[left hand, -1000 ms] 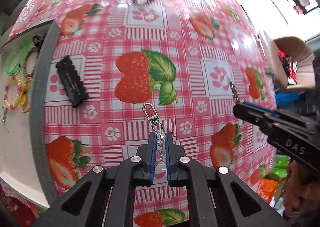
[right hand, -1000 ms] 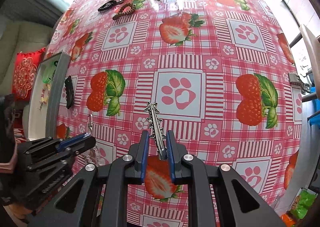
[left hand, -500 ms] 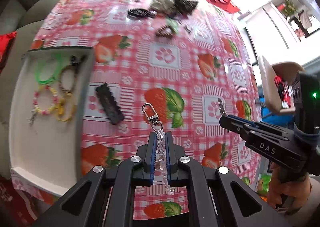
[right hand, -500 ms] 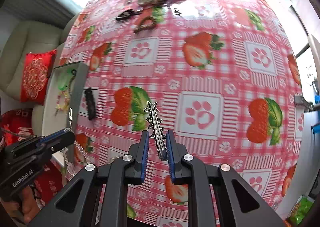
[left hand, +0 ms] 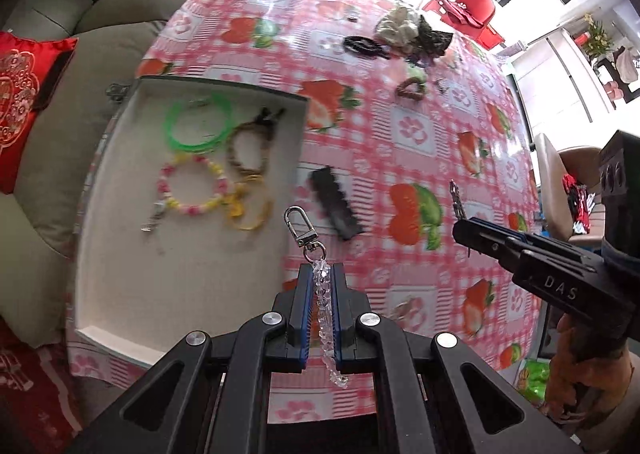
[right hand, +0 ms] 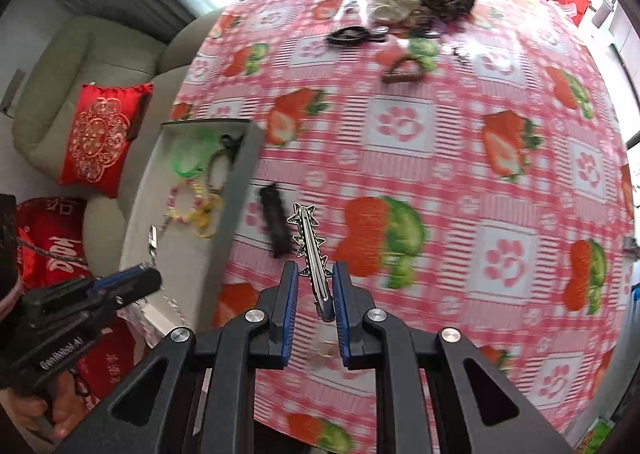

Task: Organize jewelry
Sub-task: 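Lift both held items and carry them over the white tray, then lower both items into the tray and open both tools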

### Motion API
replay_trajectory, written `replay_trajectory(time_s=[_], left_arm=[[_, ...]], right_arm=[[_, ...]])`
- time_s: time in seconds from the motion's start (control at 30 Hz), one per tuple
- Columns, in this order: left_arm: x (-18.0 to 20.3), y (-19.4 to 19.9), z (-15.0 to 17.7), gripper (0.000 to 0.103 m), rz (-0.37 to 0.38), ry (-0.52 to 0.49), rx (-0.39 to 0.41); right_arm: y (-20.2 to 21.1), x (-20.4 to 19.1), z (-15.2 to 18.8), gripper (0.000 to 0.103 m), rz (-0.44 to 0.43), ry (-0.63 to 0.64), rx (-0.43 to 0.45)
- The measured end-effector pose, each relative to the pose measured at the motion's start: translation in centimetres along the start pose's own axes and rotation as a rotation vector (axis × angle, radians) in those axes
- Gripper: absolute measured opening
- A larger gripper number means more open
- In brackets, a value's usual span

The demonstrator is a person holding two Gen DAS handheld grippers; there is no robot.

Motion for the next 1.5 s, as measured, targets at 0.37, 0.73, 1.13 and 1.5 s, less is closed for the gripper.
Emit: replay_trajectory(time_s=[0.37,0.73,1.13,1.5], left_arm=[[-9.5,-0.8,1.7,0.014,-0.058,0.015,-0.044],[-13.5,-4.8,2.3,0.015,-0.129,0.019,-0.082],[-14.0,-7.0,0.7,0.015,-0.193,-0.012,-0.08],[-13.2,-6.8,0.6,0.015,-0.243,-0.026,-0.091]], right_arm=[[-5.3,-11.3,-0.9,0.019,-0.038,0.098,-0.058],[-13.1,-15.6,0.0,0.019,0.008,0.16,-0.216],[-16.0,-14.1,-2.5,0.019,0.083,0.105,-0.23],[-15.4,-13.9,-2.9,0.027,0.055,0.087,-0.236]])
Point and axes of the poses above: each gripper's, at about its wrist camera, not at the fingertips, and y roughly against the way its jaws point, x to its right, z to its underside, the point moved 6 cm from there along -y, roughly the way its jaws point, and after that the axes turned 7 degrees about -x, right-handed, at the moved point
